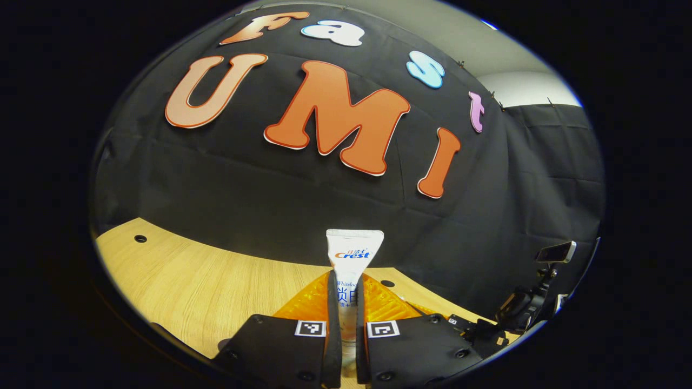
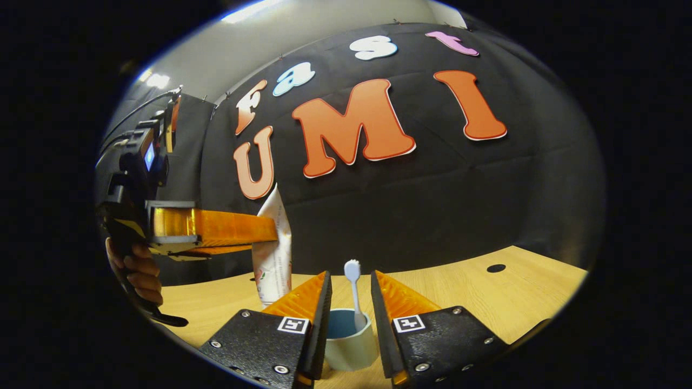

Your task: Put the toothbrush and toothpaste on the desktop into the cup, then pick up the cup and place it on the coaster on the desktop.

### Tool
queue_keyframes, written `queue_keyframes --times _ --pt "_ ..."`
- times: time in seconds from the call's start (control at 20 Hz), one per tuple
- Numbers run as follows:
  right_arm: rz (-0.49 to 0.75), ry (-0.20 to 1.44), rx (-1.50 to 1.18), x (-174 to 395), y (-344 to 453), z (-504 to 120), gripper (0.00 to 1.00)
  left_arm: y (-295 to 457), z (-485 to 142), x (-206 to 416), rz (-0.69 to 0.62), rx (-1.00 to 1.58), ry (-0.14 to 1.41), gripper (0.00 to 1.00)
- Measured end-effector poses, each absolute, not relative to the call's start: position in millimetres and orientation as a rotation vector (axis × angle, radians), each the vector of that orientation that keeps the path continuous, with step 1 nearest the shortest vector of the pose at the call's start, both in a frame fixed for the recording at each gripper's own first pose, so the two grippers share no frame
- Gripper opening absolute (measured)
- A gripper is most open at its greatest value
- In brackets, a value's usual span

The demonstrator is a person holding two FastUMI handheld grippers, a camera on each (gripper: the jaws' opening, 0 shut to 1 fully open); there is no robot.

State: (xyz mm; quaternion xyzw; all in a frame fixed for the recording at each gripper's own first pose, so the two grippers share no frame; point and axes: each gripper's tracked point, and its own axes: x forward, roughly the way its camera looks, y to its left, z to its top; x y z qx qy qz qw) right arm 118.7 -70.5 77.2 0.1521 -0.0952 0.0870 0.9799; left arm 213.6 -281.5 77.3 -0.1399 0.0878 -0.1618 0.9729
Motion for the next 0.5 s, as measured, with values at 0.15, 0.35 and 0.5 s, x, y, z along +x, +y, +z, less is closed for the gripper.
queue_keyframes --times 0.15,0.35,0.5 --pt "0.165 -0.230 0.348 111 -87 90 0.43 -280 58 217 -0.327 -0.301 0.185 0.13" --pt "0.156 -0.272 0.374 105 -96 99 0.47 -279 47 217 -0.321 -0.317 0.182 0.13" --pt "0.143 -0.258 0.351 107 -99 93 0.47 -283 37 223 -0.330 -0.323 0.195 0.14"
